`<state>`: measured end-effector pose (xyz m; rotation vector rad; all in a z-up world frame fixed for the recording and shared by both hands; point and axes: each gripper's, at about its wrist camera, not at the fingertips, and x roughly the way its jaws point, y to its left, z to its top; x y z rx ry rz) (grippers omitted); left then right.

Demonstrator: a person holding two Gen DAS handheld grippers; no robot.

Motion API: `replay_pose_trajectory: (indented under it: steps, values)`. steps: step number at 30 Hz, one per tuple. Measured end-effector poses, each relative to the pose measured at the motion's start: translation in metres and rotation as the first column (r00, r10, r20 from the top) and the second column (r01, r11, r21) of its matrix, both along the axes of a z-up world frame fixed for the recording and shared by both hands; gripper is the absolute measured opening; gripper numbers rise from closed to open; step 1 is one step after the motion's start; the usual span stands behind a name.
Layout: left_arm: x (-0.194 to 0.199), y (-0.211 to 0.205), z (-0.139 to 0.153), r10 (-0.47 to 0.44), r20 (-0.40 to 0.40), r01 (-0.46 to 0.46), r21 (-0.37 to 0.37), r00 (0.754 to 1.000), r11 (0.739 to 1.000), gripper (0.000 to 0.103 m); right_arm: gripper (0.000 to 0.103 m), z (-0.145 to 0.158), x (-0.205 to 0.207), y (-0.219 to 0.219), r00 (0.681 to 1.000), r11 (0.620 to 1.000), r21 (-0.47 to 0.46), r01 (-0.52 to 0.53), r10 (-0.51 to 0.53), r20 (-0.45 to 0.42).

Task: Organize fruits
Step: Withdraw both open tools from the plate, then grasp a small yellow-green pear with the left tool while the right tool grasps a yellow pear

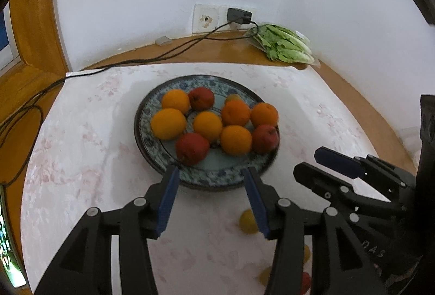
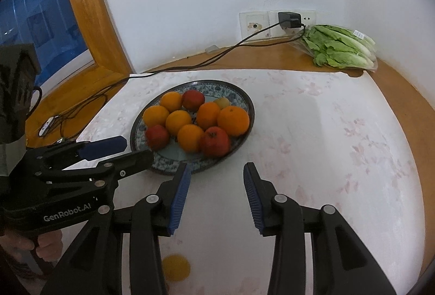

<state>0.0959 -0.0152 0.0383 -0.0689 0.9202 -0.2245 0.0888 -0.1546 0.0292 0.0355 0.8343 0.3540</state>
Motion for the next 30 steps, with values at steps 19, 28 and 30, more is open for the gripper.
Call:
replay_pose_trajectory:
  steps: [19, 28, 30]
  values:
    - [-0.027, -0.007, -0.018, -0.007, -0.070, 0.006, -0.012, 0.998, 1.000, 0.053, 0.042, -0.006, -0.037, -0.014, 0.998, 0.999, -0.013, 0.039, -0.039, -0.051]
    - [-0.032, -0.023, -0.024, -0.036, -0.071, 0.037, 0.015, 0.997, 0.999, 0.052, 0.042, -0.009, -0.048, -0.023, 0.995, 0.998, 0.018, 0.068, -0.067, -0.076]
    - [-0.032, -0.025, -0.026, -0.043, -0.073, 0.044, 0.014, 0.996, 0.999, 0.051, 0.042, -0.009, -0.050, -0.023, 0.995, 0.998, 0.021, 0.066, -0.065, -0.078]
